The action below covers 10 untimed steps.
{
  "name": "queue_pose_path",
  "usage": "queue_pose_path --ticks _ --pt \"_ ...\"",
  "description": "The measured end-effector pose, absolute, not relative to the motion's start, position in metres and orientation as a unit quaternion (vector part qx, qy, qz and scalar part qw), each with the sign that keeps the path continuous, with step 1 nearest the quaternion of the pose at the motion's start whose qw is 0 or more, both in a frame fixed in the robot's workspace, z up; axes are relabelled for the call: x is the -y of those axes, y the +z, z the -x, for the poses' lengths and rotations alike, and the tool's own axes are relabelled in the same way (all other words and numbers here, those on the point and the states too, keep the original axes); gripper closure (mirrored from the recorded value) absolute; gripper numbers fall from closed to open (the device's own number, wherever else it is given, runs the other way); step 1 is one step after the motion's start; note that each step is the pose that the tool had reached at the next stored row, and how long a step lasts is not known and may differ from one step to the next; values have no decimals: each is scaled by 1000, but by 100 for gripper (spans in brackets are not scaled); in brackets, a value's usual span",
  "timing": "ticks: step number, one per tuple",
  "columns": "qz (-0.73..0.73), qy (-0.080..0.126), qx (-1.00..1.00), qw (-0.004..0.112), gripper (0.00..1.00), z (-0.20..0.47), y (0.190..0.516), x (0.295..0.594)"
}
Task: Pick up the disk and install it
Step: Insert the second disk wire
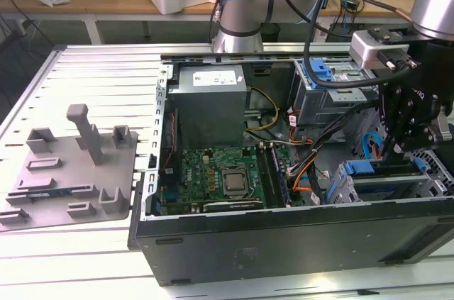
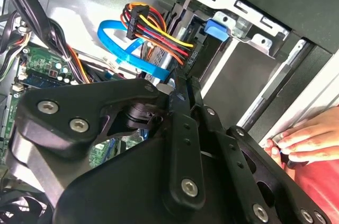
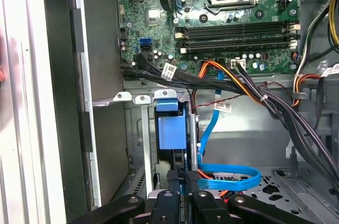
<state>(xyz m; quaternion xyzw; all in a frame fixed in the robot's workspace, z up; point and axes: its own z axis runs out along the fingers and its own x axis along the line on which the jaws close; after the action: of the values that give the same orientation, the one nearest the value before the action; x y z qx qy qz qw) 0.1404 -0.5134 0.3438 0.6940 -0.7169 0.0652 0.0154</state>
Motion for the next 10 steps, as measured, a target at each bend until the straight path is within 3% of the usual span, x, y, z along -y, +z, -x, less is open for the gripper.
queue_pose_path --ticks 10 --pt "-694 65 717 15 84 -141 342 513"
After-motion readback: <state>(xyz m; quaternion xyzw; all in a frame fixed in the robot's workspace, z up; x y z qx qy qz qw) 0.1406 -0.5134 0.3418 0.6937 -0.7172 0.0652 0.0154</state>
